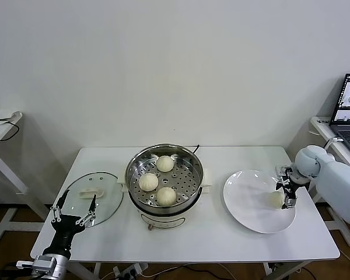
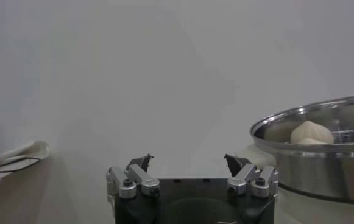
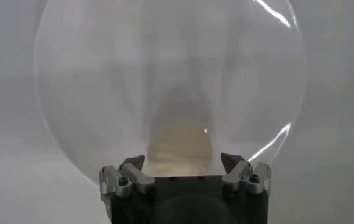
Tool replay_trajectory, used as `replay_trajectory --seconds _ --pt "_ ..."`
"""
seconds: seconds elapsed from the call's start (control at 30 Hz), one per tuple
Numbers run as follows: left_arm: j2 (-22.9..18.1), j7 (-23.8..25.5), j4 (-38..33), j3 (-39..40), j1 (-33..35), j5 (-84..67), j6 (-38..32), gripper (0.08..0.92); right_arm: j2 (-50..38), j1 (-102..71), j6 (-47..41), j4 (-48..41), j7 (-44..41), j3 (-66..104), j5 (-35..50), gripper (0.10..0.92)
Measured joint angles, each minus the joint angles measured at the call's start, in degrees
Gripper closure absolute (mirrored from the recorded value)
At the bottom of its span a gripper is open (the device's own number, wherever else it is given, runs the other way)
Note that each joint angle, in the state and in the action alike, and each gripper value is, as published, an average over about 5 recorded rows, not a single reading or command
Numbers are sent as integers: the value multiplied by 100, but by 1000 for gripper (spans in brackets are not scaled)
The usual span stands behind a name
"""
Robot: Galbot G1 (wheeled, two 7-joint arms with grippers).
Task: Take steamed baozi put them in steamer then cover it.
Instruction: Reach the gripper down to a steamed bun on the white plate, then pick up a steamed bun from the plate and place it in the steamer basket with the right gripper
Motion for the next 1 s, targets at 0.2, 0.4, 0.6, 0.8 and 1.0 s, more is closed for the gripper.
replay_trajectory --seconds 0.2,0.4,0.6,0.8,1.0 --pt "6 -1 -1 12 -17 2 1 177 36 -47 28 -19 6 58 -117 211" --pt "11 -3 -4 28 -24 12 5 177 74 -68 67 -45 3 100 -201 293" --pt "18 -2 -8 31 -17 23 5 177 89 -69 86 -45 -21 115 -242 317" --pt "22 2 -14 35 -3 24 5 177 47 -26 77 6 -86 98 -219 321" --pt "28 3 -60 46 4 25 11 177 -116 200 -73 203 -192 -123 58 318"
